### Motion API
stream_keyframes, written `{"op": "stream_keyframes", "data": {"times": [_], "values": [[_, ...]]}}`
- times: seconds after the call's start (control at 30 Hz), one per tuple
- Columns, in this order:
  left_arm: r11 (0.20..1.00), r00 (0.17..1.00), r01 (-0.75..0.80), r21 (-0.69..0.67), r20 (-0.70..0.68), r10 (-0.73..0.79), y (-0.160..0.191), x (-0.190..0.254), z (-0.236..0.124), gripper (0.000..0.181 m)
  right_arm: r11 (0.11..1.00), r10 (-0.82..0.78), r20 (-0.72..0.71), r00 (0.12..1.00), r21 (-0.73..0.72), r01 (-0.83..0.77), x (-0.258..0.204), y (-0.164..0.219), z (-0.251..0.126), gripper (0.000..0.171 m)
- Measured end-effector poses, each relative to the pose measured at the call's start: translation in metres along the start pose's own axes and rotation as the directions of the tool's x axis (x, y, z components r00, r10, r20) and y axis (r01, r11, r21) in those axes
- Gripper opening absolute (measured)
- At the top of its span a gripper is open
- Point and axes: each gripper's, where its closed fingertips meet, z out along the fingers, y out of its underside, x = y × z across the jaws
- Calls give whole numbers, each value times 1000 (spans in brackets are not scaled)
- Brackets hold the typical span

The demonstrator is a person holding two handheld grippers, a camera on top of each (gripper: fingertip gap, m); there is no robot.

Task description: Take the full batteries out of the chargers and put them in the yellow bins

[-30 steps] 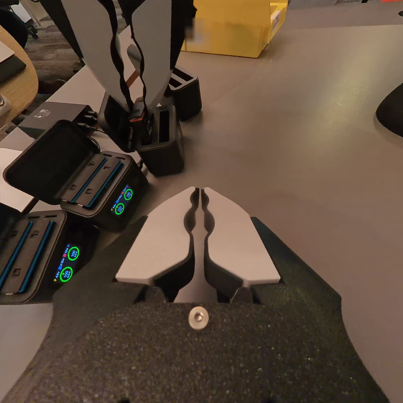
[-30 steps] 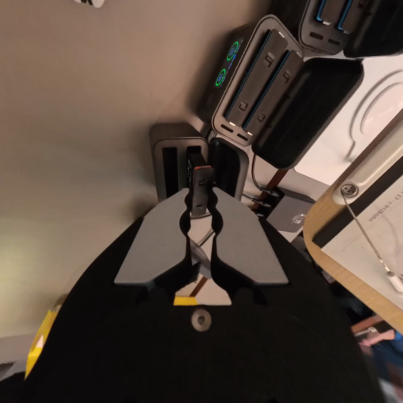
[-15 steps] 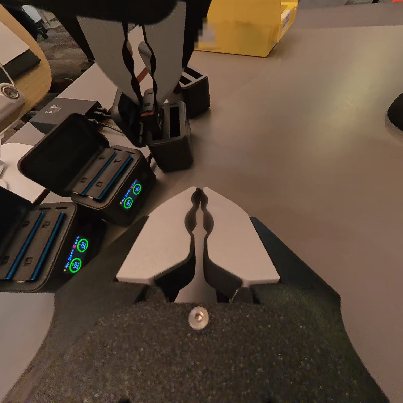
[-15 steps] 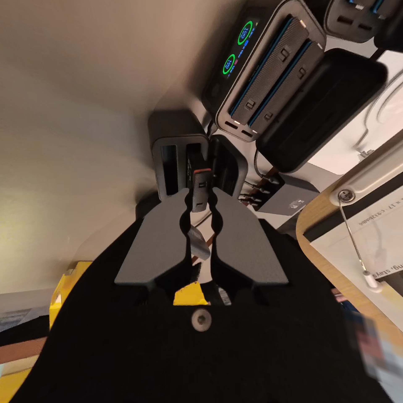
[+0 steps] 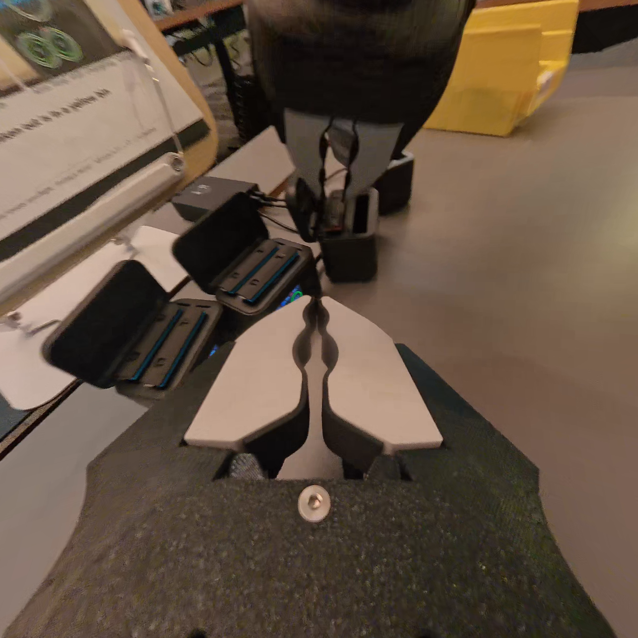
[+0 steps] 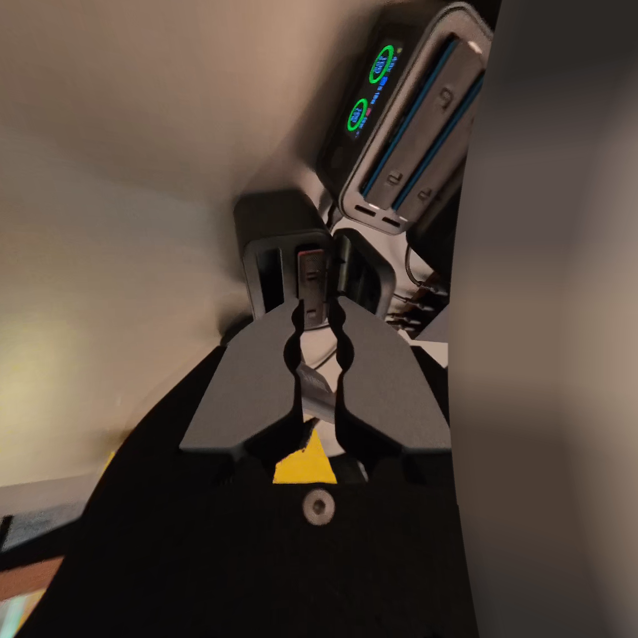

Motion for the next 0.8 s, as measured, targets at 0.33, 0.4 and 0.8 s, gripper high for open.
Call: {"op": "stream_keyframes", "data": {"times": [0.33,0.4,0.8], "values": [[991,929,68,119,355,-107,-15,-56,-23,0,921,254,100,962,280,-272,3,-1,1,5],[990,918,64,122,382,-106,-16,-60,-26,0,908,270,109,957,303,-290,2,-2,5,2],[993,926,53,102,368,-87,-13,-56,-21,0,930,253,165,953,231,-286,-2,-5,8,0]]}}
